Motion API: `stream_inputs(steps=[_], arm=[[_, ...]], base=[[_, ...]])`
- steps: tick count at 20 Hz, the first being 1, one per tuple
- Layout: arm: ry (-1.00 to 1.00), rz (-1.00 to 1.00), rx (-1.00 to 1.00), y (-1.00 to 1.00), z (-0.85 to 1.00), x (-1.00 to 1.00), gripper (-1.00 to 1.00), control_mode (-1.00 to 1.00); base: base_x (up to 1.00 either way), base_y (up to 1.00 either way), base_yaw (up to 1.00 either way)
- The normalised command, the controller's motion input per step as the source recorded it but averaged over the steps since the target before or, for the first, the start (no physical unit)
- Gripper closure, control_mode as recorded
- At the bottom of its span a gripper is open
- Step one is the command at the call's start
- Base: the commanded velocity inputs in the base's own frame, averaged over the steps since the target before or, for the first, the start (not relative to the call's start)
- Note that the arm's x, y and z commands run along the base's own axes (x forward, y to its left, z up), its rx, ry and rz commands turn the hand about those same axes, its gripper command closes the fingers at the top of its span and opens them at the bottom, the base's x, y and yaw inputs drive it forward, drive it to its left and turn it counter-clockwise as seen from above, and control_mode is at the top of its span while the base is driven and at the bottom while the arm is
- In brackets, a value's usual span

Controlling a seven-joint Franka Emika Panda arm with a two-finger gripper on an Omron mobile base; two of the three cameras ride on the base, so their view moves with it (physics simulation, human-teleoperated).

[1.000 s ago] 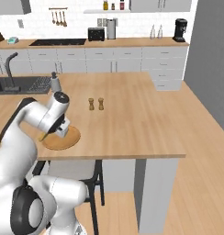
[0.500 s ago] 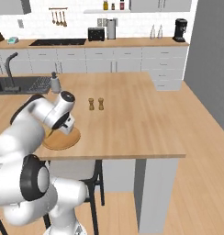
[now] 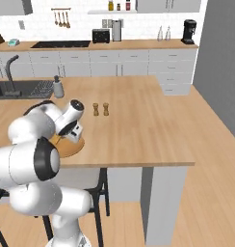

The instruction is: Start the toaster. Once the lever pops up, take the bread to the plate on the dining counter.

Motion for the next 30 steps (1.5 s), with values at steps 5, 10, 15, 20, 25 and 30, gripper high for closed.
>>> stream_inputs(steps=[5, 10, 15, 20, 25, 30], arm=[[0.0, 0.07, 0.0, 0.02, -0.31, 0.31, 1.0, -1.0], [0.02, 0.08, 0.0, 0.03, -0.32, 0.26, 1.0, -1.0], [0.06, 0.07, 0.0, 0.13, -0.55, 0.02, -1.0, -1.0], [0.03, 0.08, 0.0, 0.21, -0.65, -0.13, -1.0, -1.0], [0.0, 0.04, 0.0, 0.12, -0.25, -0.46, -1.0, -1.0], [0.0, 0.03, 0.0, 0.17, -0.11, -0.61, -1.0, -1.0]], base=[[0.0, 0.0, 0.0], [0.0, 0.0, 0.0], [0.0, 0.0, 0.0], [0.0, 0.0, 0.0], [0.0, 0.0, 0.0], [0.0, 0.0, 0.0]])
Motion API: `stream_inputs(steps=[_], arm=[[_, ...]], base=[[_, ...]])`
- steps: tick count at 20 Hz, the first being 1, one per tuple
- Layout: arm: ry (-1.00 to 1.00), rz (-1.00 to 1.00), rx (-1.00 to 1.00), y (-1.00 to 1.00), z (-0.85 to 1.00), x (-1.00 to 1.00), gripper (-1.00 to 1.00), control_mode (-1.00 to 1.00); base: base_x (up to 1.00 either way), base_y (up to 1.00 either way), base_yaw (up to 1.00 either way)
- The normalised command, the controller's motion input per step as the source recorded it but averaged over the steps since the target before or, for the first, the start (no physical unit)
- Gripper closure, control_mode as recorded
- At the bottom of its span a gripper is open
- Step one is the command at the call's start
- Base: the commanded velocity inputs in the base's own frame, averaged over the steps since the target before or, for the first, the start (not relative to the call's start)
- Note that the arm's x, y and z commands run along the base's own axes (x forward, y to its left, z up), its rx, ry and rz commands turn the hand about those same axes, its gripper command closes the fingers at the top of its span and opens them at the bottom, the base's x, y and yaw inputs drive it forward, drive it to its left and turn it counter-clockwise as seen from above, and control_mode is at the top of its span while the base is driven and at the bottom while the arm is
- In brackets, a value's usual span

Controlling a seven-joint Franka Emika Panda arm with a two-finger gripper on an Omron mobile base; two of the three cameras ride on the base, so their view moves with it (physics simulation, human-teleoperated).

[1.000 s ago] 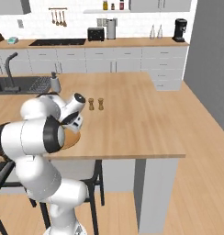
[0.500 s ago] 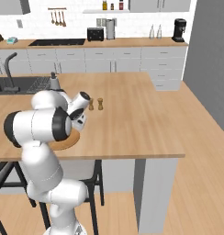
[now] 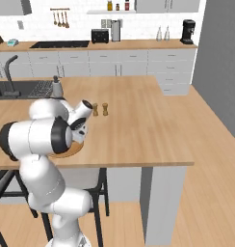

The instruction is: Start the toaster. Once the lever pops up, take the bread to the plate on the dining counter.

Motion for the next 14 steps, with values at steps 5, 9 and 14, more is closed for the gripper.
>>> stream_inputs(steps=[5, 9, 14], arm=[[0.0, 0.0, 0.0, 0.04, 0.06, -0.56, -1.0, -1.0], [0.0, 0.0, 0.0, -0.01, 0.54, -0.29, -1.0, -1.0], [0.0, -0.05, 0.0, -0.05, 0.91, -0.26, -1.0, -1.0]], base=[[0.0, 0.0, 0.0], [0.0, 0.0, 0.0], [0.0, 0.0, 0.0]])
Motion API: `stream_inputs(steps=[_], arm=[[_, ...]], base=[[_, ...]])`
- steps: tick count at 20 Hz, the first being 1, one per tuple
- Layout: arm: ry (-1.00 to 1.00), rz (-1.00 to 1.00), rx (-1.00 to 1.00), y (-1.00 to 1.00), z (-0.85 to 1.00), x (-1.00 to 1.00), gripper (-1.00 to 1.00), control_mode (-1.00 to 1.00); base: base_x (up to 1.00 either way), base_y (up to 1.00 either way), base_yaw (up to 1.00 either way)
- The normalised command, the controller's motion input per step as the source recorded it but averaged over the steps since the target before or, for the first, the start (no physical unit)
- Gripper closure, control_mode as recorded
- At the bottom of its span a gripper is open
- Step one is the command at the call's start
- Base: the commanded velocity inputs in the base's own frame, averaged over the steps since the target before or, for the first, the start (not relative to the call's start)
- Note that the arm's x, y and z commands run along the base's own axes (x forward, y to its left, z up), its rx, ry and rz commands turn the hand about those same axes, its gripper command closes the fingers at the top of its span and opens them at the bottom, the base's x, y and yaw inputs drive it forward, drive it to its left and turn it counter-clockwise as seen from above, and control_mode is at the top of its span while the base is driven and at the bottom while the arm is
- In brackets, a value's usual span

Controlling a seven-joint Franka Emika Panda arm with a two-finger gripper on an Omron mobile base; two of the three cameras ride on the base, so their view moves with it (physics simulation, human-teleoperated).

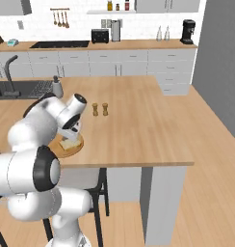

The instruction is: Start the toaster. Once the lever pops up, take the bread to the plate on the dining counter.

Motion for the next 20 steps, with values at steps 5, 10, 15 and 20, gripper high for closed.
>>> stream_inputs(steps=[5, 10, 15, 20], arm=[[-0.01, -0.07, -0.01, -0.25, 0.73, -0.62, -1.0, -1.0], [-0.14, 0.0, -0.08, -0.47, 0.33, -0.82, -1.0, -1.0], [-0.17, 0.0, -0.14, -0.41, 0.01, -0.63, -1.0, -1.0], [-0.25, 0.0, -0.15, -0.33, 0.0, -0.66, -1.0, -1.0]], base=[[0.0, 0.0, 0.0], [0.0, 0.0, 0.0], [0.0, 0.0, 0.0], [0.0, 0.0, 0.0]])
